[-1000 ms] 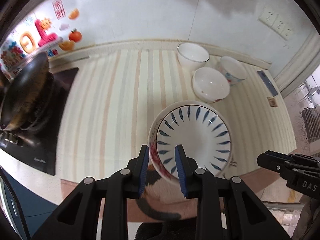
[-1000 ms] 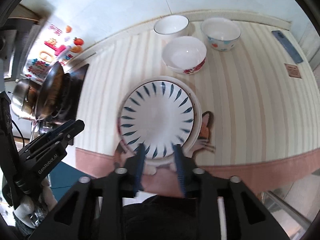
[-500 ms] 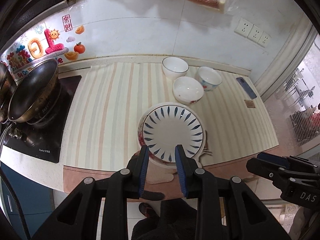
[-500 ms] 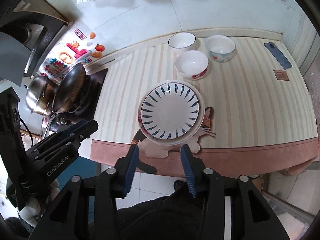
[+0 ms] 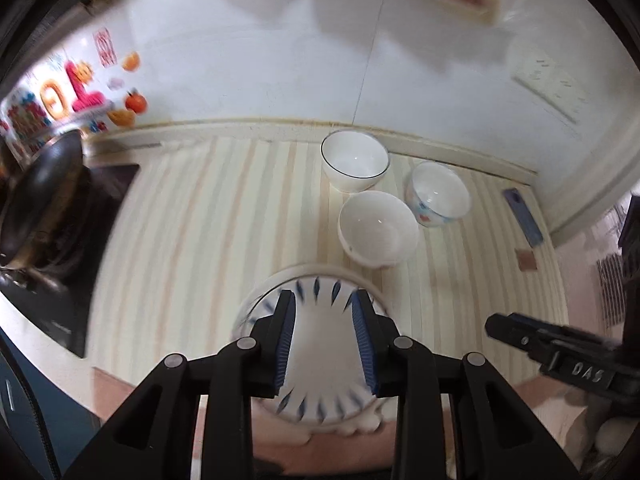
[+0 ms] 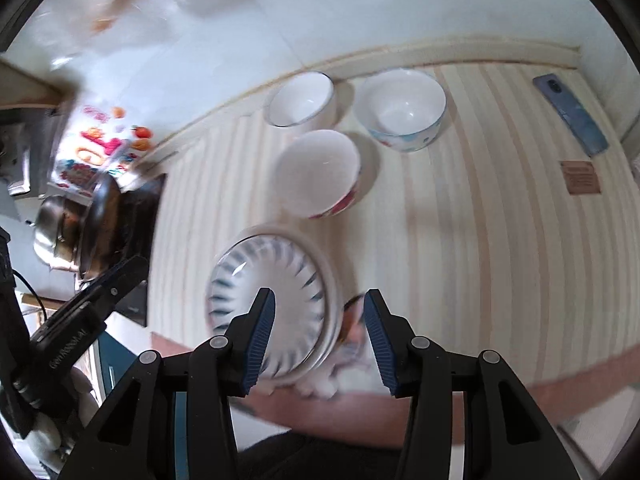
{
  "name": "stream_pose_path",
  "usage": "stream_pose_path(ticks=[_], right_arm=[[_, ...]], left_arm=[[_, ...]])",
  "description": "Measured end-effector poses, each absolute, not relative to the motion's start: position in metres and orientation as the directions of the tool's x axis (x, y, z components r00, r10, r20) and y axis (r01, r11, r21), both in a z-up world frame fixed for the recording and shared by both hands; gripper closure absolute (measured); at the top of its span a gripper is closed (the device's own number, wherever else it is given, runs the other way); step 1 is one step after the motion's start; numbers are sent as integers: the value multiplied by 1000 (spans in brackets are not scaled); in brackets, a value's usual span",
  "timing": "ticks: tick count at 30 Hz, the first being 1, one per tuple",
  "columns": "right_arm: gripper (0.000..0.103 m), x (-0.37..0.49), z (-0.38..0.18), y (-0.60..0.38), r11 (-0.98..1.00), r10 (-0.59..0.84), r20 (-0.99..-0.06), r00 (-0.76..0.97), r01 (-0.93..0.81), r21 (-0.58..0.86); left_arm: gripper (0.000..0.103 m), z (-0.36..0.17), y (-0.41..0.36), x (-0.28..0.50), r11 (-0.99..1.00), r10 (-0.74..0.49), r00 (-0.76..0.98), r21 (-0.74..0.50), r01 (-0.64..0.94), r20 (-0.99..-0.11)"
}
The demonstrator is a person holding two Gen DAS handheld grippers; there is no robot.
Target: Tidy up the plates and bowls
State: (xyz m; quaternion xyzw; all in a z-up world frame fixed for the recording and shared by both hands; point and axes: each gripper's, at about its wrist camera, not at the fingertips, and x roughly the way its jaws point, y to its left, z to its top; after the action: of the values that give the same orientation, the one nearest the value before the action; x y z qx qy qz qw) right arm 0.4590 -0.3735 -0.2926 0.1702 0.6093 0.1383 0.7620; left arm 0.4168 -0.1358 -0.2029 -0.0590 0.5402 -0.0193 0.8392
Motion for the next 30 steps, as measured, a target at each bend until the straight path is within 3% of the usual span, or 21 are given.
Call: stream_pose_path(ticks=[6,15,16,18,30], right_arm=[[54,539,-365,-379,889,449,-885,122,39,456],[57,595,-433,-359,863,495,-868,50,94,497],[70,597,-436,-359,858,501,-864,52,99,504],[84,602,-445,-356,858,499,-865,49,108,501],[86,588,-420,-362,875,473,-879,63,84,477]], left_arm=[[76,-264,-154,495,989,-96,310,-126,-79,-946],[76,-350,-153,567,974,-194,124,-206,-92,-973],[77,-354,-152,571,974,-200,122,-211,-87,-972],[77,-356,-155,575,973,-214,135,-223,-59,-967],[80,-328,-196,551,983,-180,175,-172,61,-968]])
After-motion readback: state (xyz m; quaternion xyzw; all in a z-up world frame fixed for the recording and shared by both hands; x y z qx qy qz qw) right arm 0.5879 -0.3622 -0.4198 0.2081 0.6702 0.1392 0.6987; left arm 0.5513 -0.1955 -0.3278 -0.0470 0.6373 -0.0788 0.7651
